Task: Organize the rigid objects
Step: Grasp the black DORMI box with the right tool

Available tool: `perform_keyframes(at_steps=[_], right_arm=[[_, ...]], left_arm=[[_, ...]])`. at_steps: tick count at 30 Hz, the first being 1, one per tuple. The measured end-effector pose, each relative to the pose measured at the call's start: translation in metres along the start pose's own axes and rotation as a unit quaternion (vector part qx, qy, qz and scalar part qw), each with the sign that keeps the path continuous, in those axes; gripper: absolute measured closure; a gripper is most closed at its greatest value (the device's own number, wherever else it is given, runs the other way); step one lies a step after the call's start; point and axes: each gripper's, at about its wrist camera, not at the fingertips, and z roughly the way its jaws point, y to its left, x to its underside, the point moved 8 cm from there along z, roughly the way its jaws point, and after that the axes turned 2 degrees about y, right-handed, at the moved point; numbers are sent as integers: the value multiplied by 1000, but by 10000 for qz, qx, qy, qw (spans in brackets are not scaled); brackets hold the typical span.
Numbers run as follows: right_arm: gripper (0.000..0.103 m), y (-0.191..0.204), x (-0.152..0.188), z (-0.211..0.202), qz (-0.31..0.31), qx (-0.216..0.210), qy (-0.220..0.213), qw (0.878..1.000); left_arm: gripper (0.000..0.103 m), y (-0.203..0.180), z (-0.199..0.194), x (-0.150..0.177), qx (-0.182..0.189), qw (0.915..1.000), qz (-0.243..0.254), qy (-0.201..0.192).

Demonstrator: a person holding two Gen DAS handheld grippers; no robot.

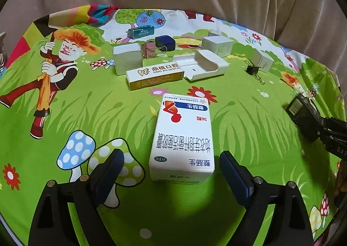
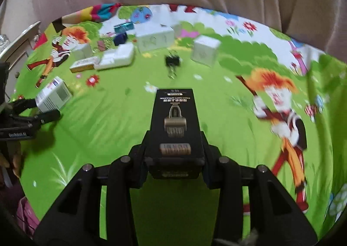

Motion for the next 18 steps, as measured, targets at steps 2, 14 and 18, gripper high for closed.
perform_keyframes(at_steps=[2,14,18], right_arm=[[41,-3,2,1,62,-36,-3,10000],[33,4,-7,22,-611,240,669,9956],[52,-3,-2,20,-266,123,423,9987]], left_arm=[[4,-2,2,1,-25,10000,47,70],[0,-1,14,-8,-149,9994,184,267],[5,0,14,-9,-234,9994,107,223]])
